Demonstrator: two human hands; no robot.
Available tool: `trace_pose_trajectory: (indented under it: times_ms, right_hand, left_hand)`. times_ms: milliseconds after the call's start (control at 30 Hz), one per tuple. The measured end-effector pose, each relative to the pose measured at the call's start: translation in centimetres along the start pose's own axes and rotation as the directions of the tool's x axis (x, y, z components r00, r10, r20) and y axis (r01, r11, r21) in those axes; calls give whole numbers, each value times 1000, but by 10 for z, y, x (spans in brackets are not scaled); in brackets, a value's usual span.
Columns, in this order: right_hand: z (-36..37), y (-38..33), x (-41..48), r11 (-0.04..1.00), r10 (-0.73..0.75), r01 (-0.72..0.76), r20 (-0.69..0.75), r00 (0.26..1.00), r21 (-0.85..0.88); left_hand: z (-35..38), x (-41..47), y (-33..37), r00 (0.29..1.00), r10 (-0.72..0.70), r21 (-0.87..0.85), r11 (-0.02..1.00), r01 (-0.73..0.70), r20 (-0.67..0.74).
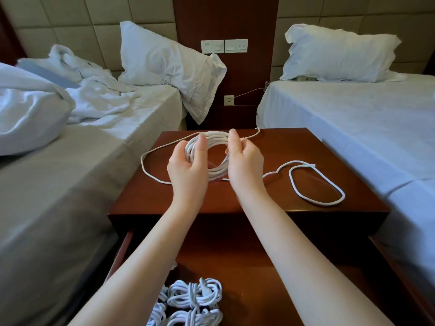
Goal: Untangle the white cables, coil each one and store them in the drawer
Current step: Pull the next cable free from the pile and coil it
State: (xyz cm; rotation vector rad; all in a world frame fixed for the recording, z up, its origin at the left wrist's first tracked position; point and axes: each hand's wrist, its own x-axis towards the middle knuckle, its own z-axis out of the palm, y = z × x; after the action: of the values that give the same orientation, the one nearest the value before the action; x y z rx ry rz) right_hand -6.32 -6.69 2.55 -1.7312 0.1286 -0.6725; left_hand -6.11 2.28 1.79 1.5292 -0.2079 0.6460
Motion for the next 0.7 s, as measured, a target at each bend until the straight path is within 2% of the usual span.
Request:
trace_pose_trajectory:
  times_ms: [133,200,367,467,533,633,700]
  right_hand:
    - [-8,-1,3,1000,28,-29,134,991,5]
    - [-16,-1,7,998,-23,32,179,984,-46]
    - [-24,9,18,942,-243,240,18,970,-235]
    - [-21,10,17,930,-312,289,-74,947,-227]
    - [-19,6,14,921,-355,336,-70,932,-198]
    - [-16,-2,7,889,-437,448,124,891,-93]
    - [-12,-3,3,912,-367,407,343,865,-52]
  left_hand:
    - [-6,2,-1,1000,9,34,999,-8,-7]
    - [-8,3,-2,1000,10,47,999,-10,12]
    - [-10,7,-7,995,-18,90,996,9,96]
    - [-11,9,-10,992,24,174,984,-45,123]
    - [-14,11,-14,990,47,247,966,-80,136]
    - [-19,15,-20,996,33,300,952,-58,88]
    - [-24,21,-19,1000,24,310,950,-27,15]
